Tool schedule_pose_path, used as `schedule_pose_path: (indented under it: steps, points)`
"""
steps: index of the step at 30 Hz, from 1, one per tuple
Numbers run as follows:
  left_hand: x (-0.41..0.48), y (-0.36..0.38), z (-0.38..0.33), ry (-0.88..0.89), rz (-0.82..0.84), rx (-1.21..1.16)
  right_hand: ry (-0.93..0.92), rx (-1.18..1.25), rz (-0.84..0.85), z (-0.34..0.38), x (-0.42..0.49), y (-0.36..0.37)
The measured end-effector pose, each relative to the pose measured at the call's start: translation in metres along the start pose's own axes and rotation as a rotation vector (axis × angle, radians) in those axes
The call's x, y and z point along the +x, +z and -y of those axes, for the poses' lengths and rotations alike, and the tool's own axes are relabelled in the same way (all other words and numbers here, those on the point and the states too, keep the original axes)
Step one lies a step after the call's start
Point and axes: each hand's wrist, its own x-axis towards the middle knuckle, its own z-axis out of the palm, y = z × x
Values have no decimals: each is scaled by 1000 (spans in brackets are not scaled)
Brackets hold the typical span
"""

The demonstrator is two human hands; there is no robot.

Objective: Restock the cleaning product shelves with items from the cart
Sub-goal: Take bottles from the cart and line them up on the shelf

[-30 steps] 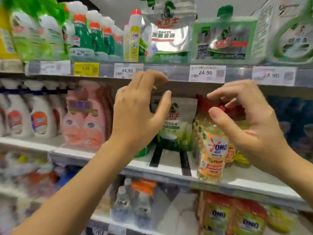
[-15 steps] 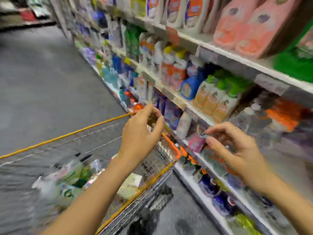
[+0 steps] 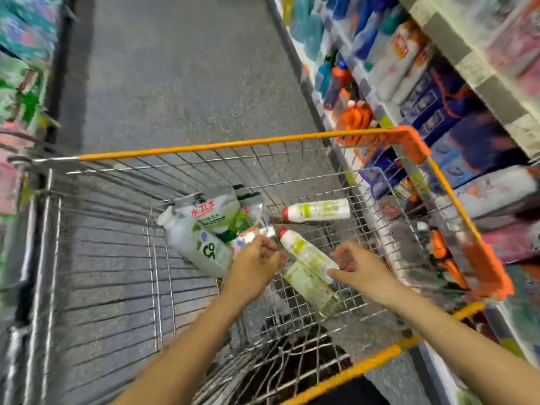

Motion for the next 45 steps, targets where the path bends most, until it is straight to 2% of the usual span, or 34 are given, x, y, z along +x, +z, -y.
schedule_pose_path:
  steps: [2, 5, 10, 14, 17, 19, 21, 25, 28, 32, 38, 41, 43, 45]
  points:
    - [17, 16, 27, -111, 115, 10, 81, -96, 84, -16, 31, 24]
    - [45, 45, 65, -251, 234, 45, 156, -388, 194, -39, 72, 63]
    - [76, 88, 126, -431, 312, 42, 282, -668, 263, -93, 125, 134]
    - [81, 109, 158, -486, 301, 26, 277, -852, 156, -108, 140, 163]
    - [82, 121, 172, -545, 269, -43, 206, -860, 41, -117, 142, 176]
    - [81, 126, 178, -561, 269, -62, 226, -864, 14, -119, 144, 180]
    - [79, 125, 177, -564, 279, -71, 254, -880, 60, -116, 146, 179]
    - [76, 115, 178, -592, 217, -192, 193, -839, 109, -103, 140, 171]
    - [66, 100, 172, -545, 205, -346, 111, -737, 156, -87, 129, 155]
    - [44, 65, 151, -333, 351, -630, -7, -186, 290, -51, 111, 113]
    - [43, 29, 94, -257, 312, -940, -58, 363, 218, 16, 88, 73]
    - [49, 18, 64, -200, 126, -979, -129, 568, 89, 34, 82, 74]
    - [52, 12, 52, -144, -34, -945, -199, 610, -16, 43, 78, 78]
    - [53, 6, 42, -94, -102, -924, -240, 654, -74, 49, 72, 79]
